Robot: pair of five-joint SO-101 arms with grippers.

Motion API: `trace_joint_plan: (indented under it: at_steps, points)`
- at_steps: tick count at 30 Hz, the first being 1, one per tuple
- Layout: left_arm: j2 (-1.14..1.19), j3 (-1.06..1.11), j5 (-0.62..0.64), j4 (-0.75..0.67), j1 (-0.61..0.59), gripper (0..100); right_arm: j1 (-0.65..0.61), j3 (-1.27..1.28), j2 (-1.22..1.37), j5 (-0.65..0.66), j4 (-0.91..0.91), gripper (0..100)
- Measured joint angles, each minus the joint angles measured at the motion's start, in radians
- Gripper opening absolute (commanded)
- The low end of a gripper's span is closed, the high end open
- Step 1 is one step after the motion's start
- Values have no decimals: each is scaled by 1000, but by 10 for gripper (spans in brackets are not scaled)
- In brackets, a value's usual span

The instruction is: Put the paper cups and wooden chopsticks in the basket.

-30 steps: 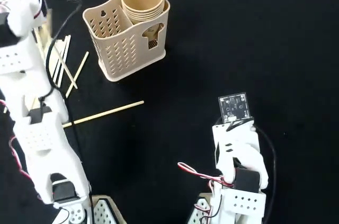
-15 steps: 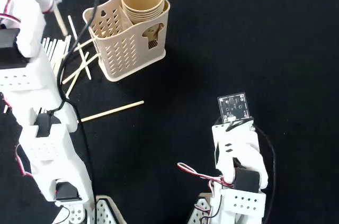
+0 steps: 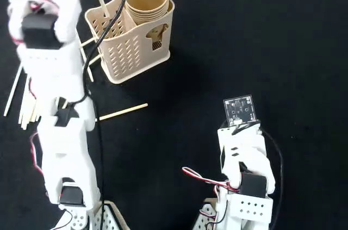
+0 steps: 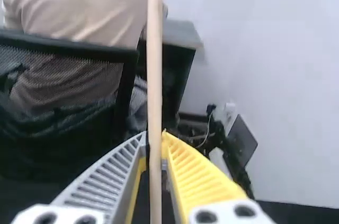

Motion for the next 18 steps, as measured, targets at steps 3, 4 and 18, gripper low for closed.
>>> trace_joint_plan:
  at_steps: [3,4,18]
  points:
    - [68,0,0,-3,0,27,0,0,0,0,0,15]
    - [84,0,0,-11,0,27,0,0,0,0,0,15]
    - [127,0,25,17,0,27,0,0,0,0,0,15]
